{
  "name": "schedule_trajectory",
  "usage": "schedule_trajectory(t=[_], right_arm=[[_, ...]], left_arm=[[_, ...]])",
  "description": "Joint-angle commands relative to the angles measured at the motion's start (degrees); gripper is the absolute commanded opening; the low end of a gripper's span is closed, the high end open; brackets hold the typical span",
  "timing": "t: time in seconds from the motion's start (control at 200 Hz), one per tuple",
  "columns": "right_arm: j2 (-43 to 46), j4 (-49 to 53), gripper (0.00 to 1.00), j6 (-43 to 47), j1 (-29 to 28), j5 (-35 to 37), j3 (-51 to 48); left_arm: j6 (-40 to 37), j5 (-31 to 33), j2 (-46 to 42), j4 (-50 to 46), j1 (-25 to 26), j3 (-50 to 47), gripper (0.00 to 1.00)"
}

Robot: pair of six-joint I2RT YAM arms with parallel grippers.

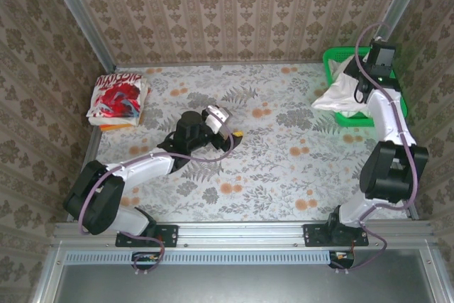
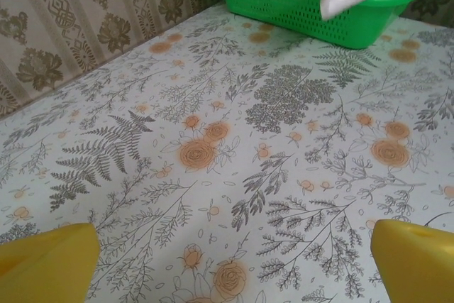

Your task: Fold and stack the t-shirts

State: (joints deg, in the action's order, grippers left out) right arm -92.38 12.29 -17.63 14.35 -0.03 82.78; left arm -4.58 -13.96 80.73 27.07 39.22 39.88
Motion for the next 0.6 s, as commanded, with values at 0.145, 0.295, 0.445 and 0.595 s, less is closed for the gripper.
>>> schedule_trajectory(t=[0.145, 0.295, 0.445, 0.595], right_arm=[[9.0, -7.4, 0.0, 0.8, -1.4, -0.7, 2.0], [10.8, -6.7, 0.0, 1.2, -2.3, -5.0, 5.5], [11.2, -3.0, 0.0, 0.6, -4.1, -8.5, 11.6], [11.0, -0.8, 0.0, 1.1, -7.5, -12.7, 18.3]], left_arm=[[5.4, -2.4, -0.9, 3.3, -2.3, -0.5, 1.0], [6.7, -3.0, -1.0, 4.8, -2.9, -1.2, 1.0], [8.7, -4.8, -0.9, 8.7, -3.6, -2.6, 1.0], [10.4, -5.8, -1.1, 11.5, -4.9, -3.8, 1.0]])
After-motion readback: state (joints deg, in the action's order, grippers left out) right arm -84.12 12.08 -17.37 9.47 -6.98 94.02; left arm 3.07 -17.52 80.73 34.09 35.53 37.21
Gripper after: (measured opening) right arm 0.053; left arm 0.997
